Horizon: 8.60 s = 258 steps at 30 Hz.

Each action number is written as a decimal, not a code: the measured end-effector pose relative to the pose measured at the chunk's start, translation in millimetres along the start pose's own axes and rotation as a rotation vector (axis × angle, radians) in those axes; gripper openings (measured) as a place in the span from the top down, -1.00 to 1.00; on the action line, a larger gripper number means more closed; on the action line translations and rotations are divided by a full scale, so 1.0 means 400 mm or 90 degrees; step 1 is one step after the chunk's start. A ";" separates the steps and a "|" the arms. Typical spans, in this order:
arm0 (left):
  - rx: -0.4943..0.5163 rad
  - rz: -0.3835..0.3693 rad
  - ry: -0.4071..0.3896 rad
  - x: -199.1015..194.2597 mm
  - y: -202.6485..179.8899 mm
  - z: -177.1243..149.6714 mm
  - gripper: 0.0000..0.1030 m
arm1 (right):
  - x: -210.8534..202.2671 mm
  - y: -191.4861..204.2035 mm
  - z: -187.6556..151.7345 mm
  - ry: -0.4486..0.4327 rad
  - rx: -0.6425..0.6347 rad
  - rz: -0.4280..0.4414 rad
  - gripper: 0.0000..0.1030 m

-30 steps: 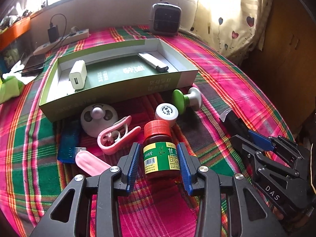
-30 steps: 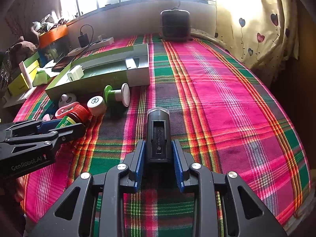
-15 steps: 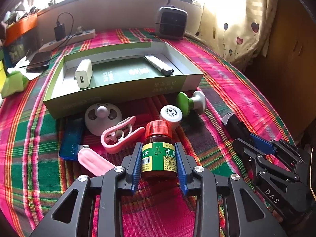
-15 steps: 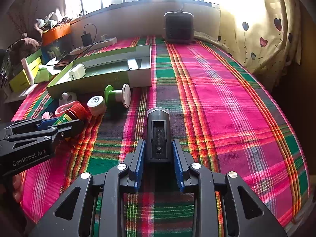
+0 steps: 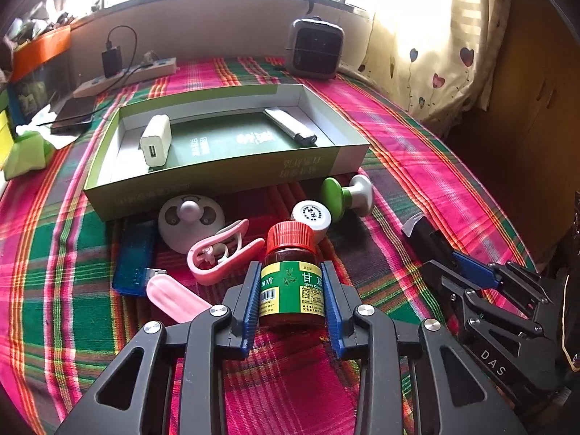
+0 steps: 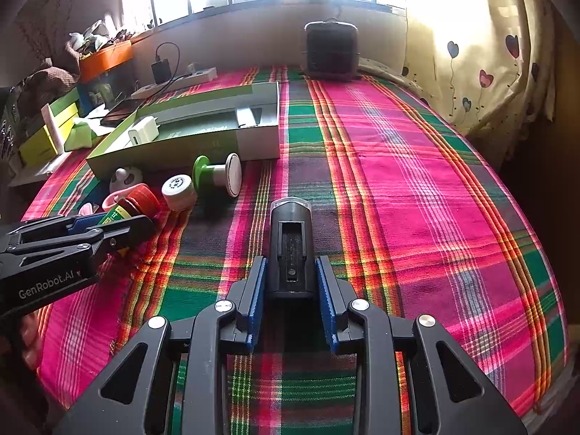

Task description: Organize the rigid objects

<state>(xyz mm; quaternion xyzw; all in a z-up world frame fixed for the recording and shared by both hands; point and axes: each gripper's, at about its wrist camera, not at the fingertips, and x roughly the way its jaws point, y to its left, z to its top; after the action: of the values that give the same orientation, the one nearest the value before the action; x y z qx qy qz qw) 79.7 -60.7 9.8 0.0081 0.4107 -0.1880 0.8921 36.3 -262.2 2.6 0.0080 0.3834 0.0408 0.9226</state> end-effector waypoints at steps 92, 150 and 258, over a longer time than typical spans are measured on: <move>-0.059 0.078 0.002 0.179 0.194 0.332 0.41 | 0.277 0.086 0.428 0.045 -0.113 0.076 0.44; -0.080 0.086 0.013 0.192 0.193 0.331 0.22 | 0.339 0.113 0.439 0.043 -0.128 0.071 0.26; -0.073 0.111 -0.024 -0.043 0.147 -0.039 0.35 | 0.114 0.088 0.170 0.024 -0.013 0.134 -0.03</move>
<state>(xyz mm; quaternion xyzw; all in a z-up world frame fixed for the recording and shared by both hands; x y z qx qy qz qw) 78.2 2.3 3.8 -0.0107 0.4015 -0.0857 0.9118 114.0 -222.2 20.1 0.0377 0.3973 0.1415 0.9059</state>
